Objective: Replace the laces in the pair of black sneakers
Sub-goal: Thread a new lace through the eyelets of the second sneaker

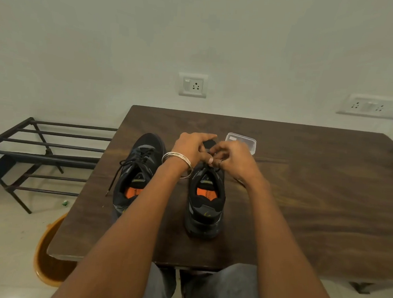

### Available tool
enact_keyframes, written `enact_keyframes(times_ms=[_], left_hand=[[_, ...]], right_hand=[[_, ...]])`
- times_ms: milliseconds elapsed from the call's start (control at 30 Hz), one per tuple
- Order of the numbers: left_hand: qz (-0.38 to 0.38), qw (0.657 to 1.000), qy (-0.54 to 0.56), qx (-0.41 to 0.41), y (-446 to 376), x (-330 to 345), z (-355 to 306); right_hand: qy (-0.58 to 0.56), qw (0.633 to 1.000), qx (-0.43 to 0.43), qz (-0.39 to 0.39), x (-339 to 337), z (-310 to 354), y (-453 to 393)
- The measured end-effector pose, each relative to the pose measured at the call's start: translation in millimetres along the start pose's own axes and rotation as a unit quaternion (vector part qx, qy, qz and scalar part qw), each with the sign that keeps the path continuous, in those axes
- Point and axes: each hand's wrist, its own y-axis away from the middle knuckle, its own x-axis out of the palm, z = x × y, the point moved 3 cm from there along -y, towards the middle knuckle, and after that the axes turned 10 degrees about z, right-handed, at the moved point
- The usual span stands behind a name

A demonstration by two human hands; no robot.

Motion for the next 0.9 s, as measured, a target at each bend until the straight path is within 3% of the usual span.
enact_keyframes(times_ms=[200, 433, 567, 733, 800, 900], left_hand=[[0.021, 0.993, -0.112, 0.015, 1.7, -4.1, -0.6], [0.000, 0.993, -0.118, 0.017, 1.4, -1.0, 11.7], [0.014, 0.992, -0.122, 0.006, 3.2, 5.0, 8.8], [0.002, 0.993, -0.116, -0.029, 3.9, 4.1, 10.3], [-0.005, 0.993, -0.116, -0.037, 4.8, 3.4, 9.4], [-0.016, 0.992, -0.116, -0.044, 4.9, 2.3, 7.4]], right_hand=[[0.107, 0.994, 0.024, 0.025, 3.1, -7.2, -4.6], [-0.037, 0.991, 0.062, 0.115, 7.7, -10.3, 0.4], [0.013, 0.998, 0.049, 0.025, 1.4, -1.1, 0.4], [0.040, 0.998, 0.054, -0.001, -9.2, 5.9, 4.8], [-0.067, 0.995, 0.052, -0.047, -16.8, 9.7, 12.5], [-0.298, 0.946, 0.087, -0.096, -23.3, 6.8, 21.9]])
